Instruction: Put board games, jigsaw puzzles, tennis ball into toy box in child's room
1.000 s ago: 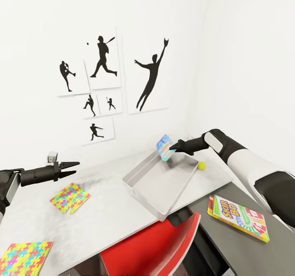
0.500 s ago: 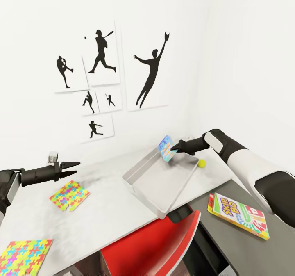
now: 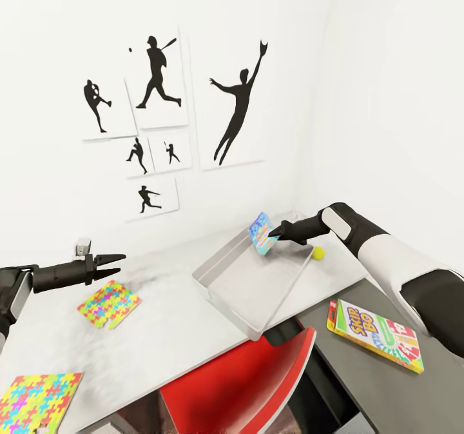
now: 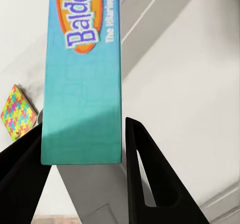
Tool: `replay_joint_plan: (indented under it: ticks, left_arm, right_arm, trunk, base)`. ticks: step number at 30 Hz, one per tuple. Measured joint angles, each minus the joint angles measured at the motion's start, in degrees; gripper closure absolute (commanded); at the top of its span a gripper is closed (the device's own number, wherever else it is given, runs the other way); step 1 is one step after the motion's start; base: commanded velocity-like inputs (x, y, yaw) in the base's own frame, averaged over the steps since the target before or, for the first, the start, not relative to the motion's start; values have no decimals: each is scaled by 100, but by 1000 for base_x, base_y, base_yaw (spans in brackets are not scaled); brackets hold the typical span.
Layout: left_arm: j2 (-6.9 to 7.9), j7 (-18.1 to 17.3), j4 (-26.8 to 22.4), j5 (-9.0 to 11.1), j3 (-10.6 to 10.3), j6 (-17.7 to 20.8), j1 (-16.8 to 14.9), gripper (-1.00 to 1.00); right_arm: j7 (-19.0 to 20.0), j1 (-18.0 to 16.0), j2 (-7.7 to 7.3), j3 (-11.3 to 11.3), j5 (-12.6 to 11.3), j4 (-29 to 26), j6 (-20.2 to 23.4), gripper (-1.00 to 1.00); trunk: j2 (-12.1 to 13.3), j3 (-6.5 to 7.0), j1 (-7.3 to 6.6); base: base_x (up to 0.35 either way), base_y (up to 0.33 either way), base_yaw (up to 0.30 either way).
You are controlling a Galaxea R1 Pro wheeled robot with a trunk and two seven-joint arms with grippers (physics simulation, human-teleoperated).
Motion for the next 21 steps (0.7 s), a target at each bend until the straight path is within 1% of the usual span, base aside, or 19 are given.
replay_joint_plan:
  ticks: [5,10,21]
  left_arm:
    - [3,-2,-7,1,6,1,0,-100]
    - [10,-2,-9,0,7,1,0,-100]
    - [12,-2,-13,1,7,1,0,-100]
  right_arm:
    - [0,-38,2,-8,-31,-207,4,100]
    - [-15,-60,6,-4,9,-401,4,100]
    - [-17,-61,-23,7,32,-399,7,100]
  trunk:
    - [0,-47,0]
    - [0,-94,0]
    - [0,-197,0]
  base:
    - [0,0,0]
    - [0,0,0]
    - [0,0,0]
